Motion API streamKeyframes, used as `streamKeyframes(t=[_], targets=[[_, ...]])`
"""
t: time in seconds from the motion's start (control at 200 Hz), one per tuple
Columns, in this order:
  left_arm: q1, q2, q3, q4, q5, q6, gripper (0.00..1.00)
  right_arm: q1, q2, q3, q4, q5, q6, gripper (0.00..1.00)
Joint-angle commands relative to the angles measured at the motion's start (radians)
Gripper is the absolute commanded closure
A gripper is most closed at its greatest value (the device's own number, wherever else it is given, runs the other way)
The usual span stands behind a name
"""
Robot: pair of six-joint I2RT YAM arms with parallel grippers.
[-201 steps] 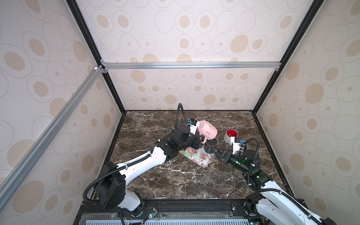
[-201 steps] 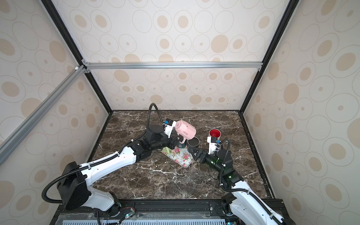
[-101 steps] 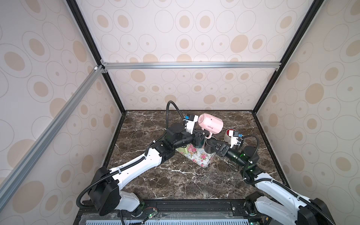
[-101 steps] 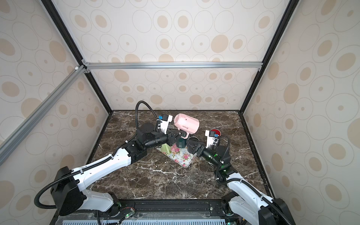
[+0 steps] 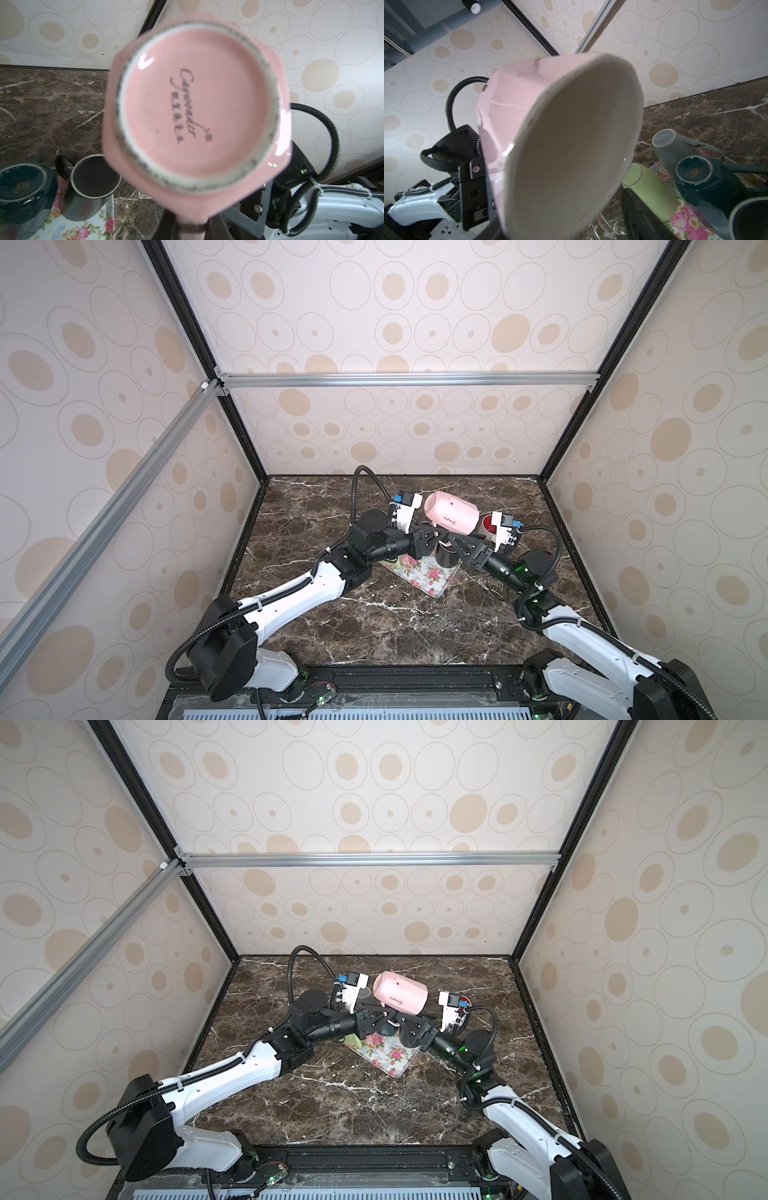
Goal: Turn the mug right side up
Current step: 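Bring the right gripper to the pink mug's rim beside the left gripper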
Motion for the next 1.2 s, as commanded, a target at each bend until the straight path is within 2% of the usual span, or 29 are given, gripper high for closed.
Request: streamKeyframes(t=[0.0,0.1,0.48,0.61,0.755,0.835,0.995,1.19], targets=[[0.006,-0.052,0.016,0.201,0.053,-0.043,1.0,0.006,0.017,0.025,0.087,-0.02,0.029,0.3],[0.005,-0.05,0.007,0.215,0.065,-0.053,1.0,0.009,0.029,0.025,0.121,-0.024,0.039,0.37],[0.007,-0.017,0.014,0.231,0.095,-0.058,1.0,0.011,0.056,0.038,0.164,-0.052,0.058,0.47],[0.009,-0.005,0.008,0.235,0.106,-0.063,1.0,0.012,0.053,0.037,0.159,-0.049,0.056,0.54],[0.016,-0.001,-0.001,0.22,0.104,-0.055,1.0,0.012,0.041,0.037,0.139,-0.04,0.05,0.77],[0.017,0.002,-0.006,0.218,0.107,-0.052,1.0,0.012,0.035,0.037,0.127,-0.04,0.045,0.81],[0.019,0.017,-0.011,0.205,0.106,-0.045,1.0,0.015,0.028,0.041,0.105,-0.034,0.044,0.97],[0.021,0.038,-0.01,0.21,0.114,-0.047,1.0,0.016,0.027,0.04,0.103,-0.031,0.051,1.0]])
